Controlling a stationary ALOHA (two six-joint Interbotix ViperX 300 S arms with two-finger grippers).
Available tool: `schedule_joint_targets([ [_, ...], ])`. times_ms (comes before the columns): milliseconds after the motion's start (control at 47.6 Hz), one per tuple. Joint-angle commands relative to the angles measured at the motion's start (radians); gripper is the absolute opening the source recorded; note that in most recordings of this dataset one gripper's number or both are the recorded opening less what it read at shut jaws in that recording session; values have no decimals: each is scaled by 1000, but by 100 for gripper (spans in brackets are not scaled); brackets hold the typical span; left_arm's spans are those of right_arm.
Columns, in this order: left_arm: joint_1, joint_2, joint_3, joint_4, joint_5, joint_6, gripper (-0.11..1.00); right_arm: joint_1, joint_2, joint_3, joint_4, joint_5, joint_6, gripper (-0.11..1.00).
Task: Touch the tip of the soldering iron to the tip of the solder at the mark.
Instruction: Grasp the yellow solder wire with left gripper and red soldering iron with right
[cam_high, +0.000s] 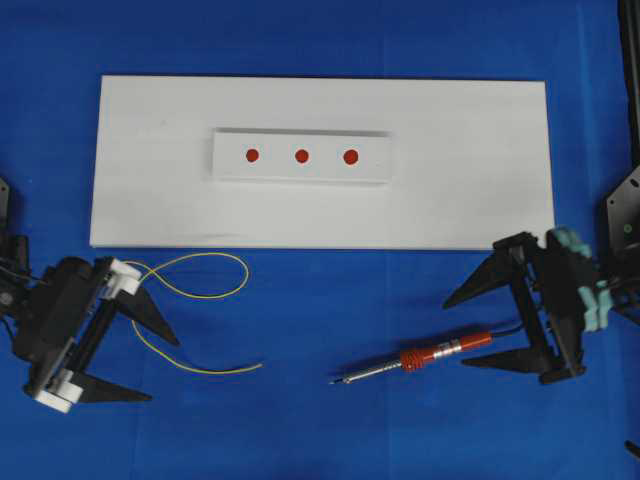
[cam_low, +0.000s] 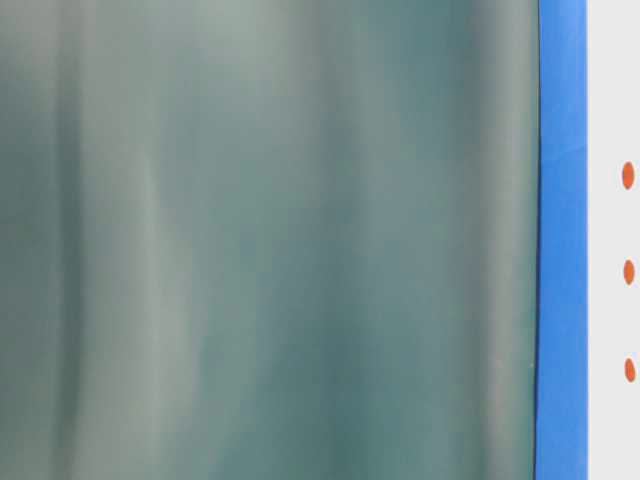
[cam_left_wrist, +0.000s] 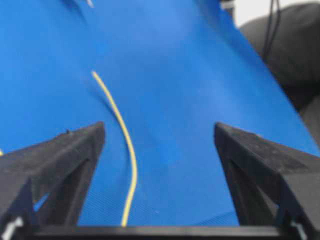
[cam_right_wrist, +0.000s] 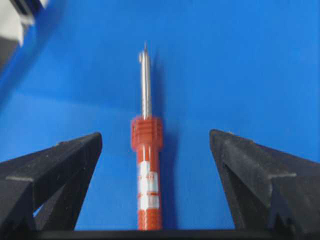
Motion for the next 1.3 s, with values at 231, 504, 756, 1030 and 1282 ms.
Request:
schedule_joint_targets([
  [231,-28,236,-84,-8,-94,-3,83,115,276,-67,152,-163,-2,88],
  [504,-31,301,-91,-9,-95,-2,81,140,370,-110,199,-181,-2,83],
  [756,-31,311,-91,-9,-92,9,55,140,380,-110,199,-186,-6,66],
  [1030,-6,321,-110,-9,-61,11,18,138,380,-107,199,-186,-14,10],
  [1282,15,324,-127,-14,-3,11,4,138,380,-115,199,-184,-14,6],
])
